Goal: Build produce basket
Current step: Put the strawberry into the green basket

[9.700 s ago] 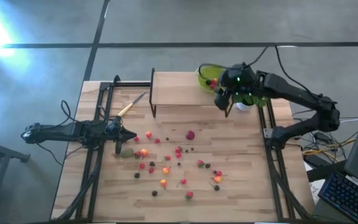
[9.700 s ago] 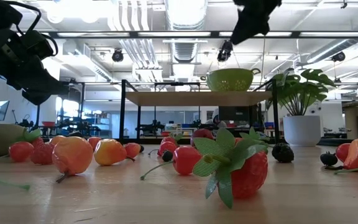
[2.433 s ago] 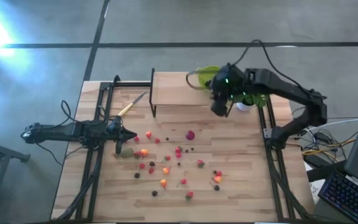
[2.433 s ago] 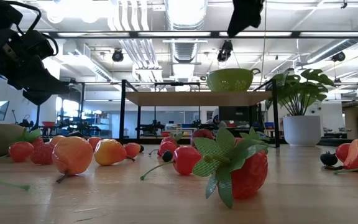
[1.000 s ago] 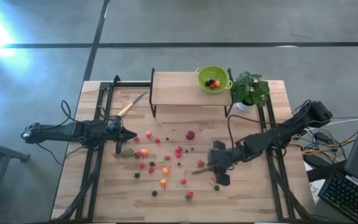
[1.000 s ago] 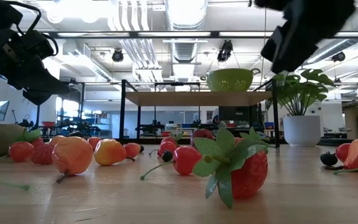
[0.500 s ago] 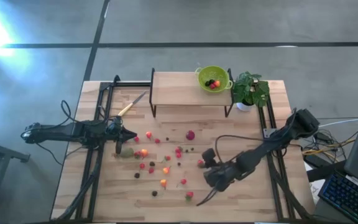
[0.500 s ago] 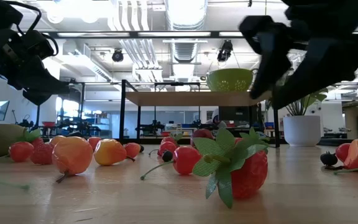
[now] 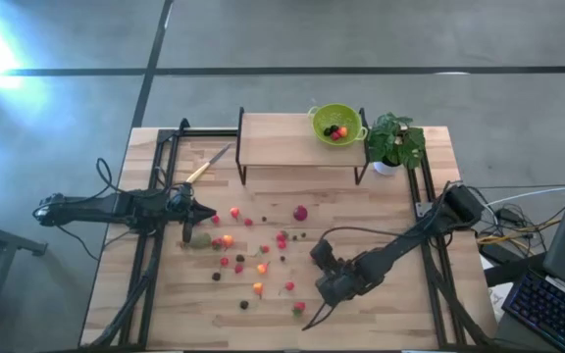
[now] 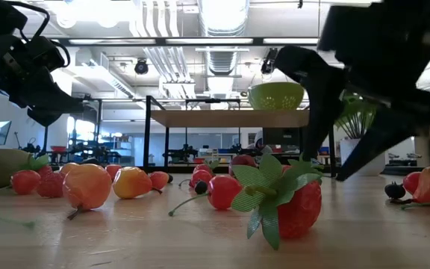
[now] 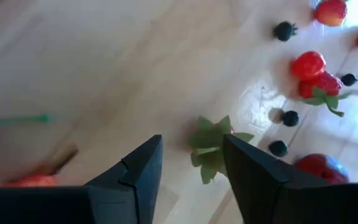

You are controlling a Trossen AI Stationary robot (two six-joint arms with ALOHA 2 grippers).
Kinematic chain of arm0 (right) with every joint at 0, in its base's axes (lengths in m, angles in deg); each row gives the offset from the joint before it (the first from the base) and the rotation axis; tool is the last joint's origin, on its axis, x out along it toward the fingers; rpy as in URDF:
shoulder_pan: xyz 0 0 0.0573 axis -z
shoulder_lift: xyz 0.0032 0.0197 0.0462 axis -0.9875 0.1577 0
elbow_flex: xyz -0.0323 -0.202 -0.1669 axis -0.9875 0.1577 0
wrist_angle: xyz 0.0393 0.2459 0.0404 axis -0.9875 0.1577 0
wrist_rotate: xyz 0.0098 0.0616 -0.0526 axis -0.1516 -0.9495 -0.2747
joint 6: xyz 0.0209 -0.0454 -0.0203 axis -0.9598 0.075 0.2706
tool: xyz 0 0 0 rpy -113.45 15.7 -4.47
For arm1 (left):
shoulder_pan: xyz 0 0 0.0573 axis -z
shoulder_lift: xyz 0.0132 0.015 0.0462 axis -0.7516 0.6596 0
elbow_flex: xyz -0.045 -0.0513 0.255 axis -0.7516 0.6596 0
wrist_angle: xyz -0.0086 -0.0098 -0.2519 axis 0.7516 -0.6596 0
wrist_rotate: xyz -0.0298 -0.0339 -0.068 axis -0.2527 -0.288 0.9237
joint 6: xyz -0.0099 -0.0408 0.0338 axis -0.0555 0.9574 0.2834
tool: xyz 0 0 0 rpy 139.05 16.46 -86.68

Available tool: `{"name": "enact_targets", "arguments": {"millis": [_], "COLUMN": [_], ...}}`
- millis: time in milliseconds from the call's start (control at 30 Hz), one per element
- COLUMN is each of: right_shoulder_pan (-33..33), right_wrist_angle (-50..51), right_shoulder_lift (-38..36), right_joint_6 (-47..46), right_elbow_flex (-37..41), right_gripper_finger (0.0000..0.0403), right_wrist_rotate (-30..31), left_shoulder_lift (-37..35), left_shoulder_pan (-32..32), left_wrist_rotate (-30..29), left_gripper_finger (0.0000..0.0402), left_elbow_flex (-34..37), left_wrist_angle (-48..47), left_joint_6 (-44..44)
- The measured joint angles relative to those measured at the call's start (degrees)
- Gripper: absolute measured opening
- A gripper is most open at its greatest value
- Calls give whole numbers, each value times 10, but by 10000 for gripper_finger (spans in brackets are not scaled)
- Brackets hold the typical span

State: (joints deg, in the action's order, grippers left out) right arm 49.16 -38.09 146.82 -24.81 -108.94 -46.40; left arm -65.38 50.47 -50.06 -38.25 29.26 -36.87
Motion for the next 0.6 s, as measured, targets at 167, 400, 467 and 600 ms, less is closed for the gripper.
{"name": "enact_targets", "arguments": {"millis": [167,400,467,600], "right_shoulder_pan": [0,0,0,0], "right_wrist_angle": [2,-3,-3,-3], "right_shoulder_lift": [6,5,5,5], "right_joint_6": [-5,-32,-32,-47], "right_elbow_flex": [8,16,17,16], "right_gripper_finger": [130,84,74,58], "right_wrist_rotate": [45,56,42,39], "left_shoulder_lift": [0,0,0,0], "left_shoulder_pan": [0,0,0,0], "left_wrist_rotate": [0,0,0,0], "left_gripper_finger": [21,21,21,21], "left_elbow_flex": [0,0,0,0], "left_wrist_angle": [0,0,0,0], "left_joint_6": [0,0,0,0]}}
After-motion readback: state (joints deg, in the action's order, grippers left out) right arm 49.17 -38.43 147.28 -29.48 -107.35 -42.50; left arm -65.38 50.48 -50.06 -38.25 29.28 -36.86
